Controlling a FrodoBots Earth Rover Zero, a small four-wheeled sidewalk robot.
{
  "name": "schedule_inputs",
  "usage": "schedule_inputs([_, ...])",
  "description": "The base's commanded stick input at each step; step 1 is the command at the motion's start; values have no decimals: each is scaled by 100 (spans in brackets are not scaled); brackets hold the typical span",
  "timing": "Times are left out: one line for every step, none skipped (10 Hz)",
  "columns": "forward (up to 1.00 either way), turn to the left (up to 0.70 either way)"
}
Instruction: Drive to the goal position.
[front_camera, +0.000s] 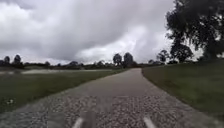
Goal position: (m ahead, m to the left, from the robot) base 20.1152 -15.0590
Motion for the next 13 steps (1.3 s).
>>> schedule_inputs([85,-1])
schedule_inputs([85,0])
schedule_inputs([85,0])
schedule_inputs([85,0])
schedule_inputs([85,0])
schedule_inputs([85,0])
schedule_inputs([85,0])
schedule_inputs([85,-10])
schedule_inputs([85,-34])
schedule_inputs([85,-27])
schedule_inputs([85,-7])
schedule_inputs([85,-8])
schedule_inputs([85,-20])
